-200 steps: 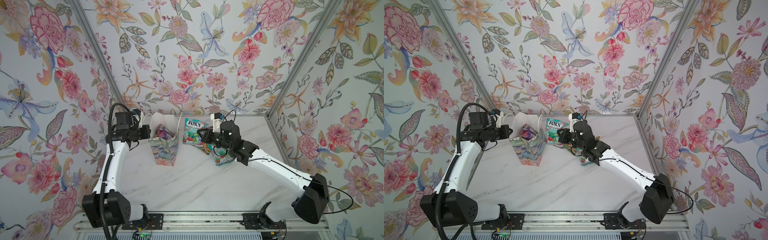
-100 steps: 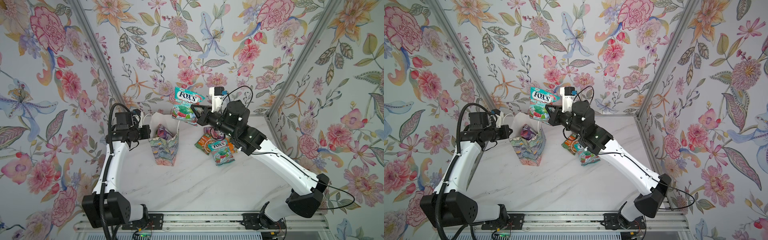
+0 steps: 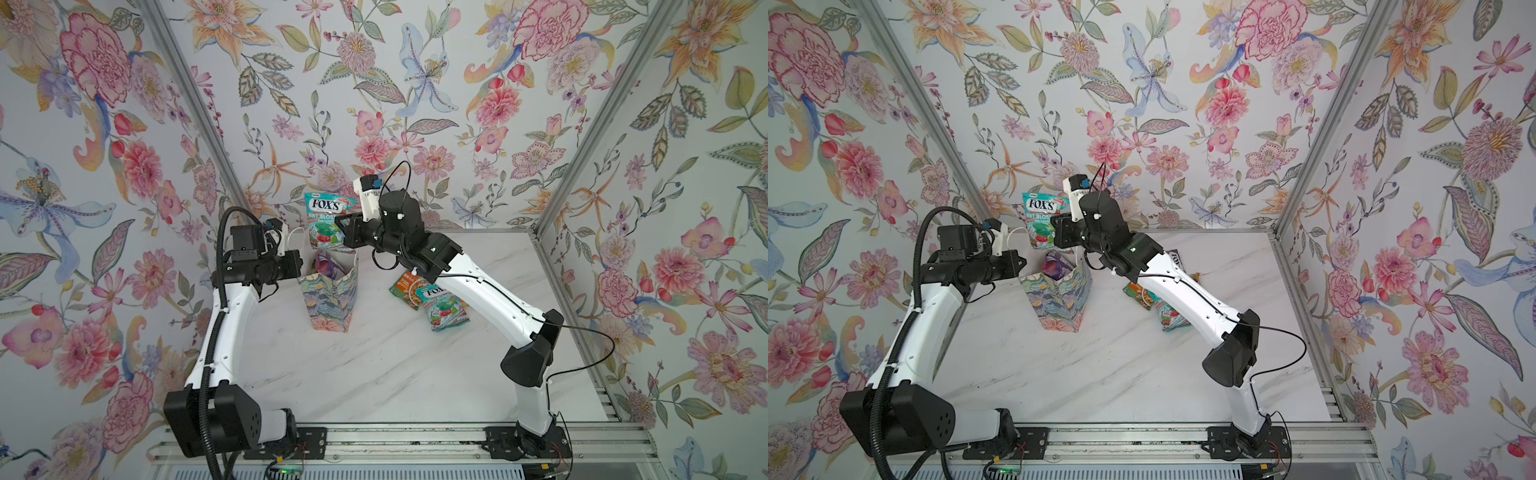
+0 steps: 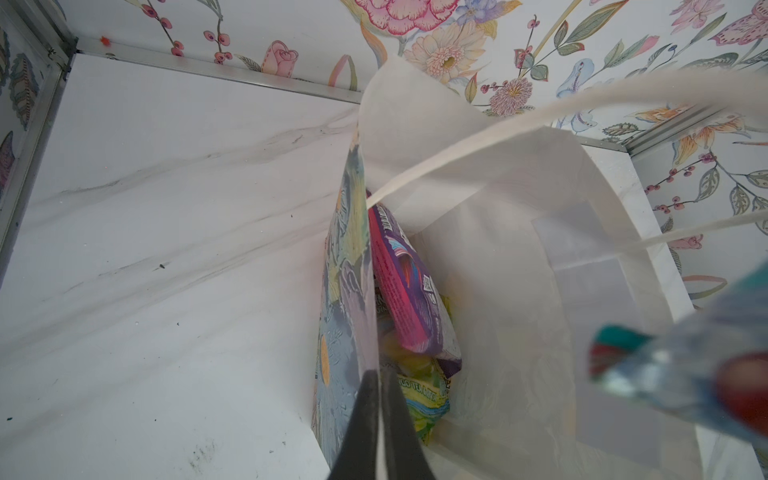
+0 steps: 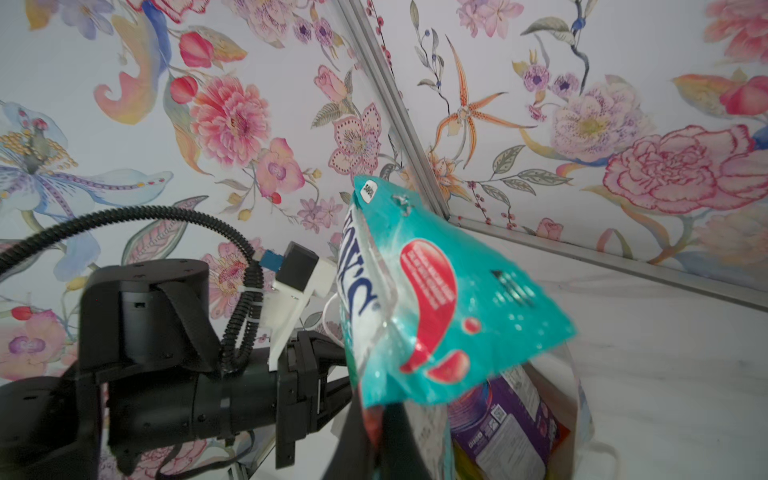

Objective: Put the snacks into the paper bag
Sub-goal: 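Lower the teal bag into the paper bag and open the right gripper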

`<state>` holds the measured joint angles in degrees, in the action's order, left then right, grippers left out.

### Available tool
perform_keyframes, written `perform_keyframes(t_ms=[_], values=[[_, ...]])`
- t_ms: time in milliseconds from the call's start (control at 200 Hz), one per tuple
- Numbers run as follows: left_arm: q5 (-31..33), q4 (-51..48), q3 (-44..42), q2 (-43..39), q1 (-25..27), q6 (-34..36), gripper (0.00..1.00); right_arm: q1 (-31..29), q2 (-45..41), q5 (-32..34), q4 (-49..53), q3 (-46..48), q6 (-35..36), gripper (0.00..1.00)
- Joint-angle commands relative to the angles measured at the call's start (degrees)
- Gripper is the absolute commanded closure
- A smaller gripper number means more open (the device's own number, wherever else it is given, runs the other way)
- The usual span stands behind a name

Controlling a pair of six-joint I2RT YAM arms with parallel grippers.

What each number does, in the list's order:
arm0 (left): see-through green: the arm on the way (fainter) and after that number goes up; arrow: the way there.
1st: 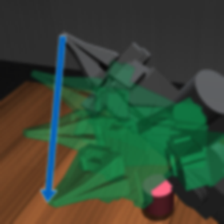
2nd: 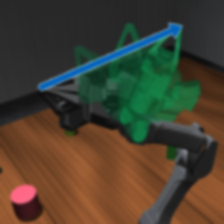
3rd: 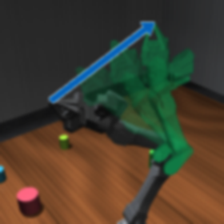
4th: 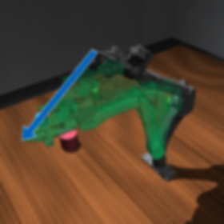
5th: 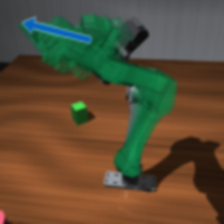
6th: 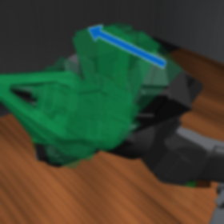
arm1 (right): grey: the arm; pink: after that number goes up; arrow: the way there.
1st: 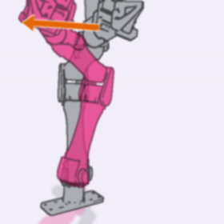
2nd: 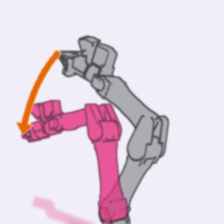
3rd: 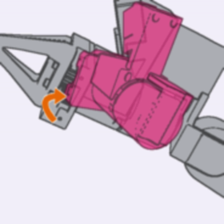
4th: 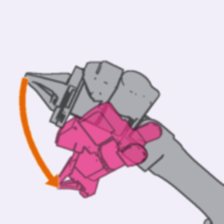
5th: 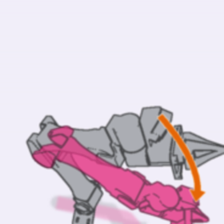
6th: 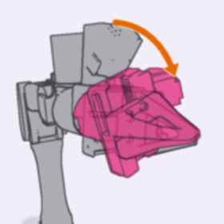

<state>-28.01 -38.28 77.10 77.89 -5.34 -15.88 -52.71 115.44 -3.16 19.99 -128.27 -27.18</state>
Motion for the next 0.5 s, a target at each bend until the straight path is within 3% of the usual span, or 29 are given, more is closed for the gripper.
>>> perform_keyframes(t_ms=[0,495], values=[[-1.39,1.44,-0.63,-0.98,0.33,-0.47,0.98,-0.24,-0.82,2.72,1.02,-1.28,2.23,1.0],[-1.3,0.97,-0.81,-1.16,0.33,-0.38,0.98,0.26,3.87,3.01,1.3,-1.18,0.79,1.0]])
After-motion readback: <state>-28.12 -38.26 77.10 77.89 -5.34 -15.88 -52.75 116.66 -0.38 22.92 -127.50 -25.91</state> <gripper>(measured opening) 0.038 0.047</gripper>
